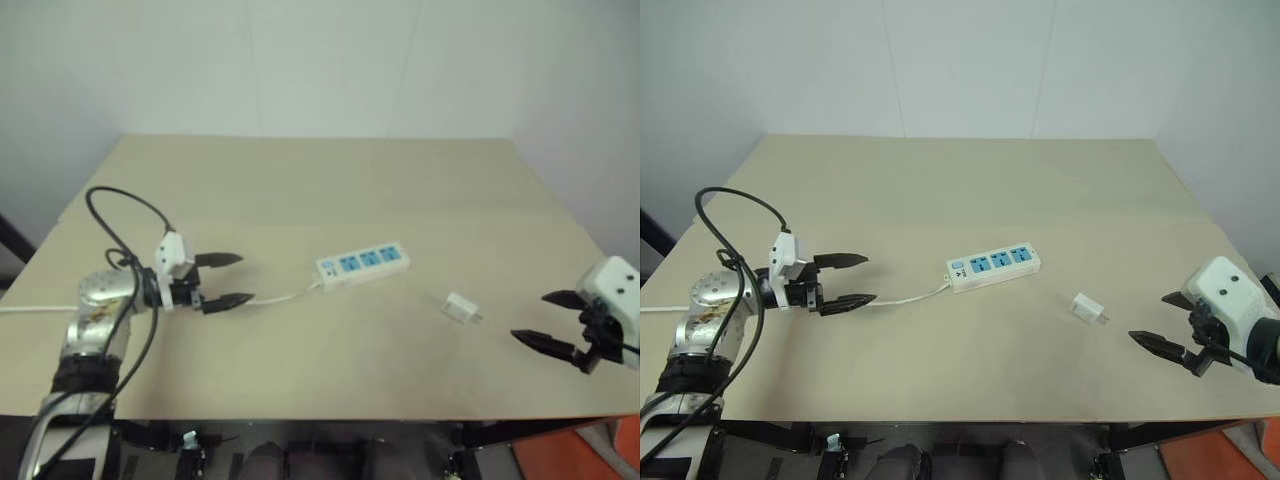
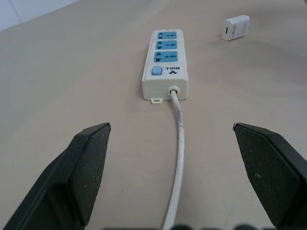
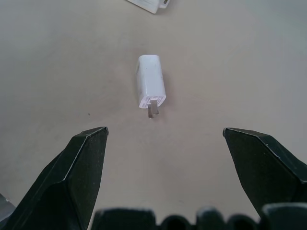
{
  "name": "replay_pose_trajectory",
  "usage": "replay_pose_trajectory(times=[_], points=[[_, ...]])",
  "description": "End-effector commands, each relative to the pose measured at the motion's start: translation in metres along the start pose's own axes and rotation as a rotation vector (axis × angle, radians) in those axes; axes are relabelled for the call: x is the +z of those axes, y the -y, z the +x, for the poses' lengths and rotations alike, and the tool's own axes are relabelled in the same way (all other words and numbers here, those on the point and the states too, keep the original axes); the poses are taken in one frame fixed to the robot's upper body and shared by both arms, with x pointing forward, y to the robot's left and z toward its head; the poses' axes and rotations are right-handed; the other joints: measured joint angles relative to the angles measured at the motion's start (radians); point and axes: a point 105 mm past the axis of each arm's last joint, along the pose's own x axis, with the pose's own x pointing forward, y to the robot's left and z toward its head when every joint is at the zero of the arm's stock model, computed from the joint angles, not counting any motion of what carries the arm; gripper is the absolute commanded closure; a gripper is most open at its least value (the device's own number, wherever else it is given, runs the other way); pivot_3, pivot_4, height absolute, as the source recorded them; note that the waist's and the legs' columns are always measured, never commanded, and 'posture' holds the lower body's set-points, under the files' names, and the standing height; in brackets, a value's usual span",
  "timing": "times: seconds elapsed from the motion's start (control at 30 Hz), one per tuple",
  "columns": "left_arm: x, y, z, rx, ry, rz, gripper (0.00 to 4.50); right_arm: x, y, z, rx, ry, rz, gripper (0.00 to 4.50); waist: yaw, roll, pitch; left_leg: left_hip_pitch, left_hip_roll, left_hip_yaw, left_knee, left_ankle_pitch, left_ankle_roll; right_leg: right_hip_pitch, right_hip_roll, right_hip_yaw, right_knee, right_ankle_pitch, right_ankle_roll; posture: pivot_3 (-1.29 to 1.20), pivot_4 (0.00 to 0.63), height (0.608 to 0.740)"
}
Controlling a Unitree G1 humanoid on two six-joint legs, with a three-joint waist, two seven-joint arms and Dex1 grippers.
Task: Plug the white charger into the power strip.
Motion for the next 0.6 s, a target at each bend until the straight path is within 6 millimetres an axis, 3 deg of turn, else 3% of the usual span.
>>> replay_pose_trajectory(times=[0.03,0.43,0.6], points=[[0.008,-0.005,0.002,0.008,0.013,0.045,0.04,0.012,0.005,-0.003,-0.025,0.030,-0.046,0.00,0.000,0.000,0.000,0.000,0.000,0.000,0.000,0.000,0.000,0.000,0.000,0.000,0.000,0.000,0.000,0.00,0.150,0.740],[0.015,-0.012,0.011,0.010,0.095,0.033,0.04,0.022,0.002,-0.001,-0.033,0.075,-0.042,0.00,0.001,0.000,0.000,0.000,0.000,0.000,0.000,0.000,0.000,0.000,0.000,0.000,0.000,0.000,0.000,0.00,0.150,0.740],[0.011,-0.020,0.040,-0.040,0.164,0.011,0.04,0.046,0.003,0.006,-0.047,0.158,-0.071,0.00,0.002,0.000,0.000,0.000,0.000,0.000,0.000,0.000,0.000,0.000,0.000,-0.001,0.000,0.000,0.000,0.00,0.150,0.740]])
